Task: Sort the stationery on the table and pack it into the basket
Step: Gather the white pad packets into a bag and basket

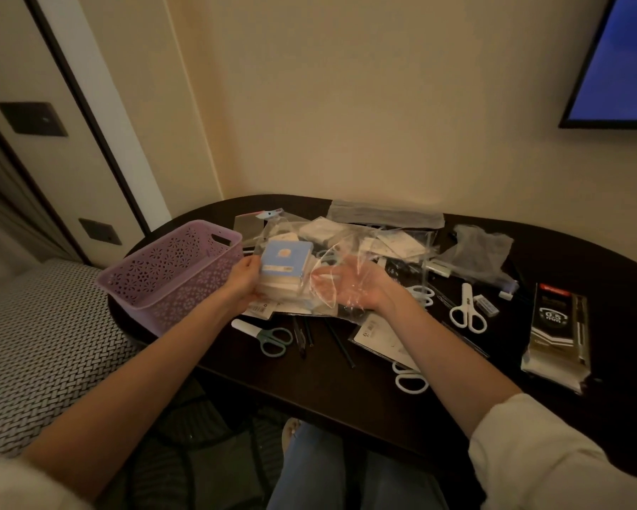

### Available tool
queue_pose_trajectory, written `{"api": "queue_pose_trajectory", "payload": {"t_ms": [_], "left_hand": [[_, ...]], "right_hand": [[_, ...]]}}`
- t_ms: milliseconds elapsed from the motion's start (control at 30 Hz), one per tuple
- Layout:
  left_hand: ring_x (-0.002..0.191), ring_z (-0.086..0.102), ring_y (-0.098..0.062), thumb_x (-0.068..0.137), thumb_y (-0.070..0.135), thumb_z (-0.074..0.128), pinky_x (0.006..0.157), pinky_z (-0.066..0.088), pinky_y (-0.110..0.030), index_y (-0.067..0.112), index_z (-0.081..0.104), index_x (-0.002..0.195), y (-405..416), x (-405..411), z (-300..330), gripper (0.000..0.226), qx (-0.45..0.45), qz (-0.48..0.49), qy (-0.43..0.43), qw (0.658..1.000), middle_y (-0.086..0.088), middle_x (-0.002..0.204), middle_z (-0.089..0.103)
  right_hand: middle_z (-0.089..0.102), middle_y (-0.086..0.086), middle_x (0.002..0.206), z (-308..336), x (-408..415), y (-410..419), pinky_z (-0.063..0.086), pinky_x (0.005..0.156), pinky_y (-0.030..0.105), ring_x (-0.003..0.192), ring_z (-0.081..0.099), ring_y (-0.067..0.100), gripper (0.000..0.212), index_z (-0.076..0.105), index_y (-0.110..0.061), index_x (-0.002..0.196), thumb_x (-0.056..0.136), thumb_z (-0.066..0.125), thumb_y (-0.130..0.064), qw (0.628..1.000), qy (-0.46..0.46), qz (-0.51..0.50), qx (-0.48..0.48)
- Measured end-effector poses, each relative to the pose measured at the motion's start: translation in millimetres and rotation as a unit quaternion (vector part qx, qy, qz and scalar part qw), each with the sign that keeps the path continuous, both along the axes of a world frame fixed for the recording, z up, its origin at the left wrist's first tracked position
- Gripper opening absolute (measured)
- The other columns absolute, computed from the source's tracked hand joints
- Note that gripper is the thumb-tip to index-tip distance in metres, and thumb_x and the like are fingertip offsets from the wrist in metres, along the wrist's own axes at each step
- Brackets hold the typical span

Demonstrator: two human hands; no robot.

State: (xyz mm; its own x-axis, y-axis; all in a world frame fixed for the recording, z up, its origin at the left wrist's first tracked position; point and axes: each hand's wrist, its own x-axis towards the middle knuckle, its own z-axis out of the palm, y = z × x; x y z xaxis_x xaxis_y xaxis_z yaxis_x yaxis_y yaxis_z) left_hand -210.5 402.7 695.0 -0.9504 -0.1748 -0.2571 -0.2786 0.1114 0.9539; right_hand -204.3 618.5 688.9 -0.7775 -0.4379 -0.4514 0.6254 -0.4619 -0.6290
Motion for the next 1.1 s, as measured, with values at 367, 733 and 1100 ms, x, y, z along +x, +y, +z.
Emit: {"api": "queue_pose_trajectory", "payload": {"t_ms": [367,733,1100], "left_hand": [[0.131,0.039,-0.037,0.093,0.034,0.056,0.107,0.036,-0.049,0.009,0.034,0.145,32,29,-7,0.061,-0.379,-0.022,0.194,0.904,-0.022,0.142,0.04],[0.114,0.045,-0.03,0.077,0.039,0.074,0.089,0.043,-0.034,0.011,0.042,0.133,100,79,9,0.07,-0.457,-0.09,0.336,0.819,-0.016,0.125,0.042],[0.065,0.062,-0.029,0.093,0.013,0.051,0.061,0.049,-0.046,0.007,0.051,0.074,85,56,53,0.02,-0.355,-0.037,0.332,0.873,-0.015,0.069,0.062]], "right_hand": [[0.066,0.007,0.091,11,55,55,0.053,0.072,0.027,0.083,0.061,0.016,0.023,0.07,-0.012,0.089,0.094,0.049,-0.004,0.85,0.244,-0.271,0.38],[0.067,0.005,0.111,6,90,87,0.051,0.086,0.03,0.109,0.06,0.018,0.023,0.072,-0.009,0.097,0.09,0.052,0.001,0.844,0.226,-0.273,0.403],[0.07,0.011,0.112,40,89,76,0.056,0.087,0.032,0.104,0.068,0.021,0.022,0.064,-0.004,0.109,0.097,0.045,-0.008,0.91,0.306,-0.264,0.092]]}}
